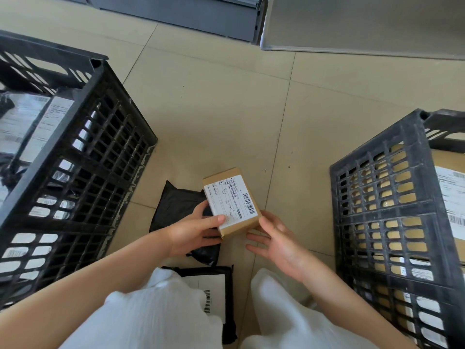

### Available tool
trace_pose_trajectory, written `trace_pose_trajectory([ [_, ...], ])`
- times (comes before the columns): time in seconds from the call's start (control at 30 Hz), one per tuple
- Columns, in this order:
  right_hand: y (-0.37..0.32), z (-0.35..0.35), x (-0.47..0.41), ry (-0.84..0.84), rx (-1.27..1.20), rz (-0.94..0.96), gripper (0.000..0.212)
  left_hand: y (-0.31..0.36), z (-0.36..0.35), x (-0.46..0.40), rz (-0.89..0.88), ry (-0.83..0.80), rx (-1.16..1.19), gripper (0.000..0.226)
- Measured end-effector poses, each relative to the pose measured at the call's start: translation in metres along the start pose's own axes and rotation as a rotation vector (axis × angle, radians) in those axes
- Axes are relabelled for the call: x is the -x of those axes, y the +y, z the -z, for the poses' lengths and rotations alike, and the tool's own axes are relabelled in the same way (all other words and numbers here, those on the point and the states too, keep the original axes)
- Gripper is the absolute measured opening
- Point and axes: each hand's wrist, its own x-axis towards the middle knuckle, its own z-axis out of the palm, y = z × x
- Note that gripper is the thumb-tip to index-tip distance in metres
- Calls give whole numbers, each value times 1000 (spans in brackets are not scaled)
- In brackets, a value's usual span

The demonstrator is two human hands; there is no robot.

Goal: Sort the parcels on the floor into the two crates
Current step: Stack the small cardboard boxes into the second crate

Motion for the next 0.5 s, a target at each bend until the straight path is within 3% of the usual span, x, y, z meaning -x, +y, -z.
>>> trace_pose_trajectory([
  [0.07,-1,-1,2,3,37,43,104,3,-3,1,7,-1,-30,129],
  [0.2,-8,-3,9,28,68,92,66,11,-8,4,44,6,-125,130],
  [0.33,-24,-2,20,72,31,122,62,31,-10,7,43,-2,-208,113],
  [0.5,-51,8,42,116,6,207,29,79,-40,7,-39,-5,-326,104],
])
